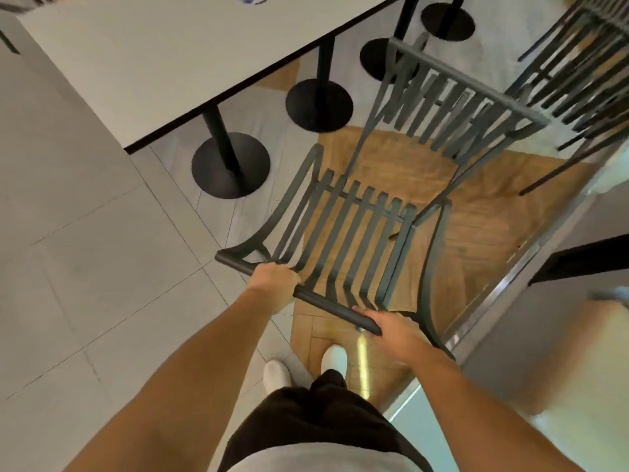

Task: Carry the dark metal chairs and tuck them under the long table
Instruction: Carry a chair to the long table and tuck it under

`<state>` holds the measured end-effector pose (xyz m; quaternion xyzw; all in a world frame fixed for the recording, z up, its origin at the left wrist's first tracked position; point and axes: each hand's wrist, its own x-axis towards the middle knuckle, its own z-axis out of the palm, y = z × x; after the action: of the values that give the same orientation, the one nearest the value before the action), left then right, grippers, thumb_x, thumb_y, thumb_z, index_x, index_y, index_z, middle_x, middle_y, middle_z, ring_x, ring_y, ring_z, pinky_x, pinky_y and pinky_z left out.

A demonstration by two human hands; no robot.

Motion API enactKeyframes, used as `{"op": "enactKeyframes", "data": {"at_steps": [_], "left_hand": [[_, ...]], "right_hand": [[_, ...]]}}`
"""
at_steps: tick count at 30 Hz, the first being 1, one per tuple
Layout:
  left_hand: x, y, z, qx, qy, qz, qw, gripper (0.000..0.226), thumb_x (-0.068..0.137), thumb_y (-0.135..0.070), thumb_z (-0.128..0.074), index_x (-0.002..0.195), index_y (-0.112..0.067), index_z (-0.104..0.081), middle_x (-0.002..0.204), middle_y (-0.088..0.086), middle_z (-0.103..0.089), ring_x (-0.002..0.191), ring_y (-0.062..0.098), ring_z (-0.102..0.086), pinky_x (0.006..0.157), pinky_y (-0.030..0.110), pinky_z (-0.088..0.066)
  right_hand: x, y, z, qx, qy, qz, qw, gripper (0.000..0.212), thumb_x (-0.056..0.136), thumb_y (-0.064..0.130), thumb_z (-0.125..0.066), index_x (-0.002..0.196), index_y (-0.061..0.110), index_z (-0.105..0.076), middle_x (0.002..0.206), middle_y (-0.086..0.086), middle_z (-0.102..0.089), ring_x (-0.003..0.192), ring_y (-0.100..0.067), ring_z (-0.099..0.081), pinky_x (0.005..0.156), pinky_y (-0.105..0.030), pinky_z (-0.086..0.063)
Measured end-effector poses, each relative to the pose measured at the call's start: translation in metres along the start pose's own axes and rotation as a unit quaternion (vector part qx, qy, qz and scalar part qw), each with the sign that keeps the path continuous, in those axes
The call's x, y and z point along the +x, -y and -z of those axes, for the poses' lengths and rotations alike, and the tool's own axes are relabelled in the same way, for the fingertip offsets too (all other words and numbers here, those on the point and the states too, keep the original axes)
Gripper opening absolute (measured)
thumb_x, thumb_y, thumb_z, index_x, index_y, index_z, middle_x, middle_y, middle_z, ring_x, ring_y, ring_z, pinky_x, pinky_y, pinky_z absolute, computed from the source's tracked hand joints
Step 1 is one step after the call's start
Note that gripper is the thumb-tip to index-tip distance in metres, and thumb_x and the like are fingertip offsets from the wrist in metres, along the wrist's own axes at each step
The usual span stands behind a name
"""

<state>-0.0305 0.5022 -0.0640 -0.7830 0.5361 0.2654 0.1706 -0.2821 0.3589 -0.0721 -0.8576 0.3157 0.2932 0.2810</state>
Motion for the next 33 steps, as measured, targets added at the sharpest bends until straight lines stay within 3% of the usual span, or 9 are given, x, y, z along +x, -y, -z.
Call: {"op": "enactKeyframes", "data": {"at_steps": [6, 11, 14, 18, 27, 33], "left_hand": [[-0.029, 0.001, -0.014, -0.018, 0.004, 0.03, 0.999, 0.028, 0.106, -0.025, -0.053, 0.131, -0.027, -0.066, 0.097, 0.001, -0.063, 0.086, 0.022, -0.059, 0.079, 0.034, -0.052], [-0.043, 0.008, -0.018, -0.04, 0.003, 0.061, 0.997, 0.031, 0.107, -0.025, -0.051, 0.136, -0.027, -0.06, 0.097, 0.002, -0.058, 0.09, 0.023, -0.061, 0.084, 0.036, -0.054], [-0.043, 0.005, -0.022, -0.055, 0.002, 0.088, 0.995, 0.039, 0.108, -0.025, -0.051, 0.147, -0.028, -0.052, 0.107, 0.007, -0.065, 0.097, 0.025, -0.068, 0.087, 0.037, -0.058], [-0.036, -0.006, -0.018, -0.086, 0.005, 0.148, 0.985, 0.038, 0.109, -0.025, -0.049, 0.147, -0.031, -0.05, 0.112, 0.006, -0.067, 0.102, 0.026, -0.067, 0.09, 0.039, -0.058], [-0.015, -0.042, -0.003, -0.164, 0.024, 0.27, 0.948, 0.031, 0.108, -0.028, -0.048, 0.136, -0.04, -0.053, 0.11, 0.001, -0.067, 0.103, 0.025, -0.066, 0.081, 0.037, -0.057], [0.002, -0.046, 0.01, -0.159, 0.032, 0.282, 0.946, 0.04, 0.108, -0.03, -0.048, 0.143, -0.048, -0.048, 0.12, -0.002, -0.068, 0.109, 0.024, -0.066, 0.074, 0.034, -0.046]], "right_hand": [[0.002, 0.009, 0.012, -0.073, 0.02, 0.046, 0.996, 0.07, 0.102, 0.022, -0.061, 0.153, 0.059, -0.03, 0.131, 0.001, -0.063, 0.116, -0.02, -0.062, 0.097, -0.037, -0.052], [0.025, 0.016, 0.024, -0.111, 0.037, 0.088, 0.989, 0.07, 0.102, 0.02, -0.059, 0.152, 0.059, -0.031, 0.131, 0.002, -0.062, 0.114, -0.021, -0.062, 0.093, -0.036, -0.053], [0.046, 0.015, 0.041, -0.143, 0.046, 0.116, 0.982, 0.07, 0.102, 0.022, -0.06, 0.15, 0.063, -0.03, 0.131, 0.004, -0.062, 0.113, -0.02, -0.063, 0.091, -0.038, -0.054], [0.076, 0.014, 0.075, -0.208, 0.068, 0.163, 0.962, 0.072, 0.102, 0.016, -0.057, 0.152, 0.061, -0.031, 0.134, 0.002, -0.061, 0.118, -0.024, -0.062, 0.093, -0.036, -0.05], [0.123, 0.005, 0.13, -0.267, 0.107, 0.233, 0.929, 0.079, 0.099, 0.015, -0.059, 0.15, 0.066, -0.026, 0.136, 0.005, -0.059, 0.117, -0.024, -0.061, 0.097, -0.042, -0.052], [0.143, 0.002, 0.156, -0.289, 0.126, 0.265, 0.912, 0.085, 0.098, 0.01, -0.057, 0.148, 0.07, -0.021, 0.132, 0.005, -0.062, 0.118, -0.025, -0.062, 0.098, -0.042, -0.05]]}}
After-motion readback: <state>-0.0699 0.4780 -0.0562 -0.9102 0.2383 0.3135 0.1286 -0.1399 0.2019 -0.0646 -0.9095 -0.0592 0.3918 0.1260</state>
